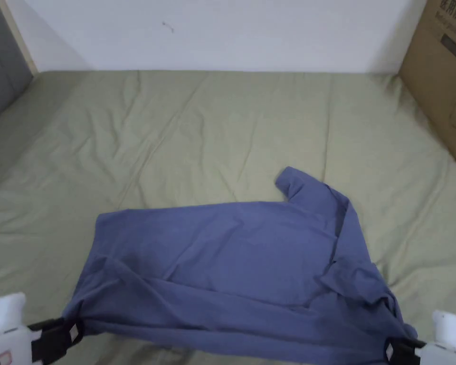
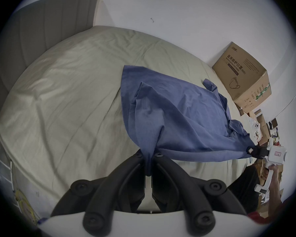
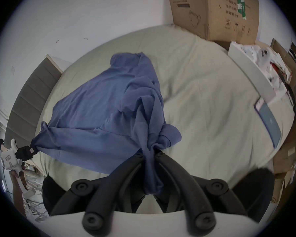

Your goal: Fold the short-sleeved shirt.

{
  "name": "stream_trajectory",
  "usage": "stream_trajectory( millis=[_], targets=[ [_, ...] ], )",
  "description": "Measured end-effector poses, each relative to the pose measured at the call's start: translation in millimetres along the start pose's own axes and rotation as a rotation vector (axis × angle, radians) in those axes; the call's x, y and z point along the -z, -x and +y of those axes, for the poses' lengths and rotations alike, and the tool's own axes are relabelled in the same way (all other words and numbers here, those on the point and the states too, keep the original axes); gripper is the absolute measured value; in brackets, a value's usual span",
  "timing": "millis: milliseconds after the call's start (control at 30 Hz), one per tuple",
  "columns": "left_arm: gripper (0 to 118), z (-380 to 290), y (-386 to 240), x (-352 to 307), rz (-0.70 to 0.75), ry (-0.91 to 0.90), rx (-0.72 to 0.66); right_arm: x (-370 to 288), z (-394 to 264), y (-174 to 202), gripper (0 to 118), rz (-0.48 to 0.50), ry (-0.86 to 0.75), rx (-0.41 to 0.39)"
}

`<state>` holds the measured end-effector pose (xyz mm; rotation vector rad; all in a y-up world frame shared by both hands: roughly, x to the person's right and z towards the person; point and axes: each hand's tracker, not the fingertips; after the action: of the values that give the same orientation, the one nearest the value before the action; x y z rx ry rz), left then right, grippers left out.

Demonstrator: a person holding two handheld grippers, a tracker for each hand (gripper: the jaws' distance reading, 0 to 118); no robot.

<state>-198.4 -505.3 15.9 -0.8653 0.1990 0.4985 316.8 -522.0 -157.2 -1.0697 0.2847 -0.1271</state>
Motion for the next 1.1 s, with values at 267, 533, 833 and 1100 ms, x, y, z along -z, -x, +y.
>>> stream_trajectory(
  millis=[267,533,833,1100],
  targets=[
    [5,-48.4,11.9,-25.9,0.039,0.030,-0.023,-16.1,-45.0,2.7,5,0.001,0.088,-0.007],
    [97,-44.9,21.1,-22.4,0.065,-0.007,0.005,-3.3,-46.3,-10.1,118,-0.038,0.143,-0.024],
    [100,53.9,-70.6,-130.7,0.011,-0.677,0.336,-122.4,53.0,57.1,118,-0.020,-0.753,-0.339],
    [0,69.4,-142.8,-155.9,-0.033,-0.906,0.528,-169.7,67.9,130.5,0,-0.027,-1.006,-0.405]
  ],
)
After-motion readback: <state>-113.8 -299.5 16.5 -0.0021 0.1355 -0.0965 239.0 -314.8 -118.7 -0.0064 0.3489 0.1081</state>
